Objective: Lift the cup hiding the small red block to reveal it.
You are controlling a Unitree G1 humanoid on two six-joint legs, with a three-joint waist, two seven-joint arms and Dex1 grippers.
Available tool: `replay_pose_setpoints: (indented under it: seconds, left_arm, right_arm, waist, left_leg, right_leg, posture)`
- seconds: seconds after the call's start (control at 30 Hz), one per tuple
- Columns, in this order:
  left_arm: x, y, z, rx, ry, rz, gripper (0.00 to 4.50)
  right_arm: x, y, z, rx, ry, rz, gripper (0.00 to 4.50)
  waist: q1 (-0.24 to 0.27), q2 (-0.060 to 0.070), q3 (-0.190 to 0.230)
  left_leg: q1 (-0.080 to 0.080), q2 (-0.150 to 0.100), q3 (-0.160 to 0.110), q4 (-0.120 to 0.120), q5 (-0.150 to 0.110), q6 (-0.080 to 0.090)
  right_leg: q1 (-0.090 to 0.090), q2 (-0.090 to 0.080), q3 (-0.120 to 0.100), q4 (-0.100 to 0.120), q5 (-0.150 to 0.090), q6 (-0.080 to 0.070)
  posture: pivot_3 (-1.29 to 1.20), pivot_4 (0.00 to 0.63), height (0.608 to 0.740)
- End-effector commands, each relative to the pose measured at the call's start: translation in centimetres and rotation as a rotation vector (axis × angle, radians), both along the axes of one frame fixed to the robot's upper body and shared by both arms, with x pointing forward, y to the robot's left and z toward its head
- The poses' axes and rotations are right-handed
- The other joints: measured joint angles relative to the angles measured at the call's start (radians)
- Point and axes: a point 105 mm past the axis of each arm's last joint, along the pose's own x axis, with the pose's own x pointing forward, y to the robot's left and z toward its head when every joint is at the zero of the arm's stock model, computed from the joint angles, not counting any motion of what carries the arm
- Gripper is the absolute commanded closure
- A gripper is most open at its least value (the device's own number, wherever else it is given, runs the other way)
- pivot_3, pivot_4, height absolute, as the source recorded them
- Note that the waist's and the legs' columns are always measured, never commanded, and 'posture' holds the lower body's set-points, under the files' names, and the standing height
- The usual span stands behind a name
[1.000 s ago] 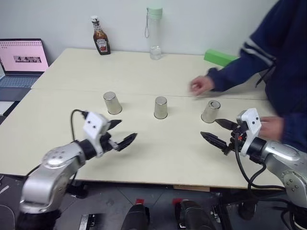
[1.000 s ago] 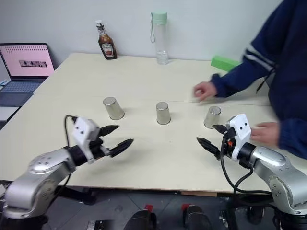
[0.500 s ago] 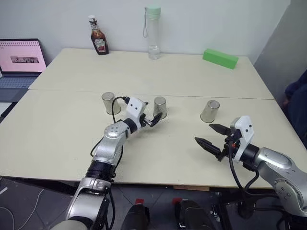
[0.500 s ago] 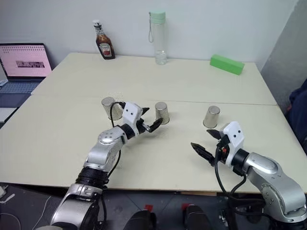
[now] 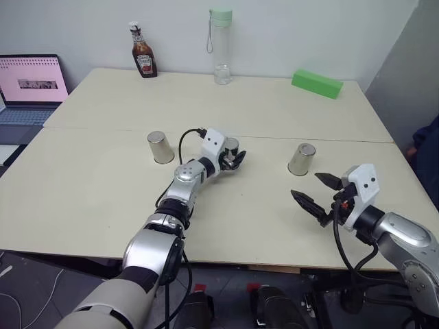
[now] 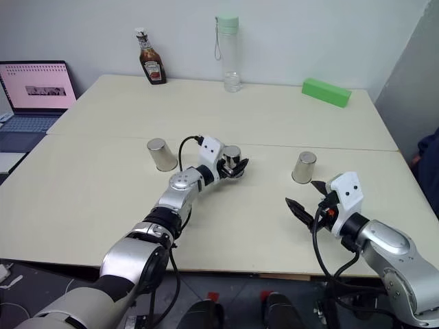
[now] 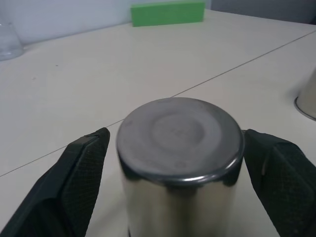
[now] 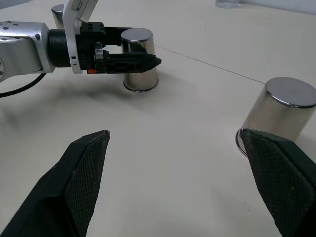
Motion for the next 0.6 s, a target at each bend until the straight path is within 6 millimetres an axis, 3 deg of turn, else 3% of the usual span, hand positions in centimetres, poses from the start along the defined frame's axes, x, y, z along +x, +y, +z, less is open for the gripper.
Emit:
replay_pose_setpoints:
  seconds: [0.03,0.1,0.2,0.37,0.47,0.6]
  left_arm:
    - [0.2,-0.2,1.1,-0.010,-0.039,-0.014,1.34]
    - [0.2,0.1,1.0,-0.011,-0.040,-0.006,1.79]
    - [0.3,0.1,1.9,-0.020,-0.071,-0.008,1.80]
    - [0.3,0.5,6.9,-0.071,-0.206,-0.019,1.80]
    - [-1.0,3.5,8.5,-0.067,-0.225,0.046,1.80]
    - [-3.3,8.1,6.6,0.012,-0.157,0.181,1.80]
  right_arm:
    - [-0.3,-0.2,1.5,-0.003,-0.060,-0.011,0.00]
    - [-0.2,-0.3,1.6,0.002,-0.064,-0.022,0.00]
    - [-0.2,-0.1,1.6,0.009,-0.062,-0.018,0.00]
    - [-0.1,0.5,1.7,0.019,-0.053,0.008,0.00]
    - [0.1,0.8,1.6,0.030,-0.048,0.017,0.00]
    - [0.4,1.5,0.6,0.025,-0.022,0.033,0.00]
  waist:
    - [0.000,0.000,0.000]
    - [0.000,0.000,0.000]
    - [0.000,0.000,0.000]
    - [-0.001,0.000,0.000]
    - [-0.013,0.000,0.000]
    - [-0.019,0.003,-0.002]
  left_leg:
    - [0.000,0.000,0.000,0.000,0.000,0.000]
    - [0.000,0.000,0.000,0.000,0.000,0.000]
    - [0.000,0.000,0.000,0.000,0.000,0.000]
    - [0.000,0.000,0.000,0.000,0.000,0.000]
    - [-0.001,0.001,0.000,0.000,0.000,0.000]
    - [0.004,0.003,0.001,-0.002,0.000,0.000]
  right_leg:
    - [0.000,0.000,0.000,0.000,0.000,0.000]
    - [0.000,0.000,0.000,0.000,0.000,0.000]
    - [0.000,0.000,0.000,0.000,0.000,0.000]
    - [0.000,0.000,0.000,0.000,0.000,0.000]
    - [-0.001,0.000,0.002,0.000,0.000,0.000]
    - [0.000,-0.001,0.004,0.001,0.000,0.000]
  posture:
    - [0.00,0.150,0.740]
    - [0.00,0.150,0.740]
    - [0.00,0.150,0.740]
    - [0.00,0.150,0.740]
    - [0.00,0.150,0.740]
    - [0.00,0.150,0.740]
